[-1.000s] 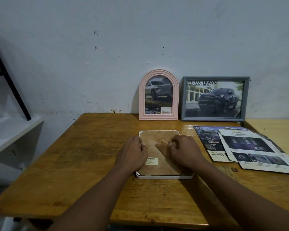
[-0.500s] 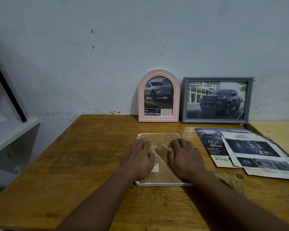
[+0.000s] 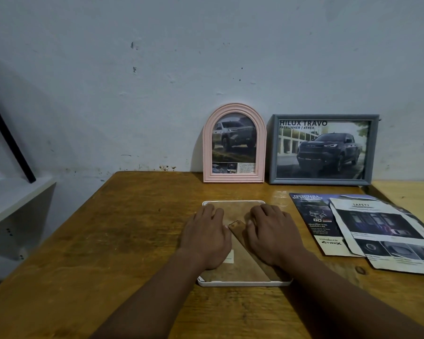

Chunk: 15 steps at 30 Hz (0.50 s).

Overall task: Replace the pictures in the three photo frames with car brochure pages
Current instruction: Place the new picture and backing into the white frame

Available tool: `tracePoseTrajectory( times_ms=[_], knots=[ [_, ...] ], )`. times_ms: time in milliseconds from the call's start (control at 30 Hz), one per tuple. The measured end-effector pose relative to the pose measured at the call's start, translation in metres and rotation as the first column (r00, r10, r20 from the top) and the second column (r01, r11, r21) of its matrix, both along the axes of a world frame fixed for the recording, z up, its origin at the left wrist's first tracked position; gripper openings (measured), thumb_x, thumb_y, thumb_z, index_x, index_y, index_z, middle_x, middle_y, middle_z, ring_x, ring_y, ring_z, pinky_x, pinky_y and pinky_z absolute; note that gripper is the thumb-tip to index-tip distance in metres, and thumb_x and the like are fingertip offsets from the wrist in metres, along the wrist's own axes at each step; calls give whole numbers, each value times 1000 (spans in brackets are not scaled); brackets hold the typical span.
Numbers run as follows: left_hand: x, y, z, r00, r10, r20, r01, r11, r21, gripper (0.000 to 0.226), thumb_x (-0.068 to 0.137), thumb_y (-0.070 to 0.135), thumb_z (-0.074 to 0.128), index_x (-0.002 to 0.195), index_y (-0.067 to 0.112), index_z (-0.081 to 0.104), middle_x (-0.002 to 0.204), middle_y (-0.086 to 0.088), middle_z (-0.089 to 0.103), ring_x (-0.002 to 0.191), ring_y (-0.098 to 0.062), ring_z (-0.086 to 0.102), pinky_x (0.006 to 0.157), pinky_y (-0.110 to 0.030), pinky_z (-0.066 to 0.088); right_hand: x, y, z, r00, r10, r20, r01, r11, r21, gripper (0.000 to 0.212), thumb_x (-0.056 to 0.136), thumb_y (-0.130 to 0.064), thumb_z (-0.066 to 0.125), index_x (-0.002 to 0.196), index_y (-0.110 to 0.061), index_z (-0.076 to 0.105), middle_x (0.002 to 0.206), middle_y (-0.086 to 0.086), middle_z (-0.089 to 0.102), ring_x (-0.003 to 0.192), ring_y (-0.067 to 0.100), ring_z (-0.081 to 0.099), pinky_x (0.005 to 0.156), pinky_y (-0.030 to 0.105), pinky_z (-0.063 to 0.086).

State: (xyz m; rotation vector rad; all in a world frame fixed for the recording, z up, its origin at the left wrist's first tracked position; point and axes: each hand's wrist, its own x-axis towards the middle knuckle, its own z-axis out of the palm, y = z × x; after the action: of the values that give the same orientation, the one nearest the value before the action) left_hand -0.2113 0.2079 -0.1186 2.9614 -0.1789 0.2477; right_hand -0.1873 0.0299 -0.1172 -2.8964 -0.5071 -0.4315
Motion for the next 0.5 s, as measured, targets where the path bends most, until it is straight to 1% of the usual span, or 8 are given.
tracePoseTrajectory(
  times_ms=[67,100,133,200,267,333,400,500],
  knots=[
    [-1,1,-3,998,-56,-4,56,998,-17,50,105,44,26,149,22,38,158,-3,33,148,-20,24,124,-41,17,1,-1,-2,999,41,-27,-40,999,31,44,97,-46,27,129,-25,49,135,-2,53,122,14,46,100,35,37],
    [-1,1,-3,997,-81,-16,80,996,-31,51,106,43,25,151,22,36,160,-2,30,151,-19,20,125,-40,12,1,-2,-3,996,68,-51,-65,997,45,44,98,-45,27,132,-25,47,139,-1,50,128,14,43,104,36,35],
    [-1,1,-2,995,-92,-25,91,995,-48,50,107,42,26,152,23,35,162,-2,29,151,-19,20,125,-39,11,2,-3,-3,993,87,-78,-83,995,64,45,99,-44,28,135,-24,46,143,0,48,131,14,40,106,37,33],
    [2,2,0,995,-94,-18,93,994,-62,49,107,39,29,152,23,37,161,-1,31,148,-18,25,122,-38,18,5,-4,-1,989,97,-115,-86,992,93,44,100,-43,32,136,-22,45,143,1,48,131,15,41,107,37,35],
    [5,3,1,996,-91,-11,90,993,-70,47,106,37,33,150,23,41,157,-1,36,143,-18,33,119,-37,27,10,-4,2,988,90,-122,-81,994,75,42,99,-43,35,133,-21,48,137,2,52,124,16,46,101,35,39],
    [6,3,2,995,-95,-8,94,992,-86,47,105,36,36,149,21,43,154,-1,39,139,-18,38,116,-36,32,12,-4,4,990,78,-114,-73,996,44,41,98,-44,35,129,-21,50,132,3,55,118,16,48,95,34,41],
    [3,3,1,995,-97,3,97,990,-103,47,105,35,35,149,21,43,156,-1,38,141,-18,35,118,-37,29,13,-3,2,992,70,-100,-63,996,70,40,98,-45,35,127,-21,50,130,2,56,116,16,48,93,34,42],
    [-1,2,-2,997,-69,18,71,984,-166,47,106,35,35,151,22,42,160,-1,35,148,-17,27,123,-39,22,9,-3,-1,997,26,-76,-15,990,141,44,97,-46,34,132,-22,47,130,2,57,117,16,49,96,36,42]
  ],
)
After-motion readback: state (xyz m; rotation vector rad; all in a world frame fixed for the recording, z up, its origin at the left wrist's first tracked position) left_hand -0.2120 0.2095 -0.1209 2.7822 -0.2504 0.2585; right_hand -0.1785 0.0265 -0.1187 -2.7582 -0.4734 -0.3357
